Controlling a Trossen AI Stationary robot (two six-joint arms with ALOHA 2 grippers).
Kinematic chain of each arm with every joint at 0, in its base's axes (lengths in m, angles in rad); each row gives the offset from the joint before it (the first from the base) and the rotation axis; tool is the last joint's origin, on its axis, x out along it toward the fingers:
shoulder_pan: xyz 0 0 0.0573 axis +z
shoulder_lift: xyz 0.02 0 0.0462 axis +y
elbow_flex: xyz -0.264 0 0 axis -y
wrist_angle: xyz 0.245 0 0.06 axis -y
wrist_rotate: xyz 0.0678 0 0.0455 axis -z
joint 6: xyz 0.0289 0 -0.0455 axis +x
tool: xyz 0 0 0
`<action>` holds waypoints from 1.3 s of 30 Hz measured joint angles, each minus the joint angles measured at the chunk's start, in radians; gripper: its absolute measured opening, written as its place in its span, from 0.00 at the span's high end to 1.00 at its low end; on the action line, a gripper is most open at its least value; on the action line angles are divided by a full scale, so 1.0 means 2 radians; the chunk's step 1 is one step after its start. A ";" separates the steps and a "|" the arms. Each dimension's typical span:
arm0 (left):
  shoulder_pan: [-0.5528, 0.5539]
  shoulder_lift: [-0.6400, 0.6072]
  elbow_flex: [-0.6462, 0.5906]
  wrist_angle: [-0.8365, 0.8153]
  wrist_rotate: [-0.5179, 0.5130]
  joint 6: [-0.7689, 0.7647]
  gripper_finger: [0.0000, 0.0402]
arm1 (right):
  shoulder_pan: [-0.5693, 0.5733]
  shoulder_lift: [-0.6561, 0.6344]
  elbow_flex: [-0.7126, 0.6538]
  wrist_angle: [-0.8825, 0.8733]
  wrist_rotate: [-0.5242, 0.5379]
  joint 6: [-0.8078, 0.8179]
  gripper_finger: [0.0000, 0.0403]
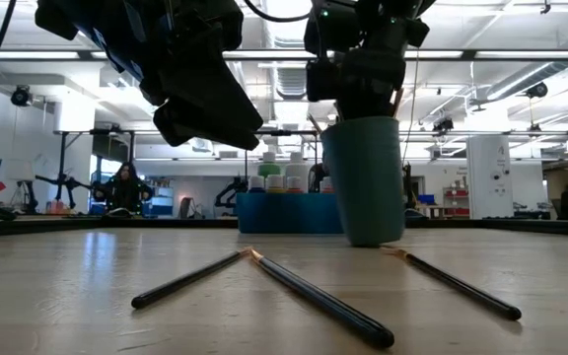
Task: Pick & Place Paint Supplies
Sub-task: Adjust the green cup
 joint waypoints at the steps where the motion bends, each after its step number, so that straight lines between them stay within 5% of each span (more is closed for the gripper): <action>1: 0.000 0.000 0.000 0.000 0.000 0.000 0.57 | 0.000 -0.001 0.000 0.000 0.000 0.000 0.92; 39: 0.001 0.000 0.001 0.000 0.000 -0.001 0.57 | 0.011 -0.039 0.000 -0.005 -0.001 0.004 0.54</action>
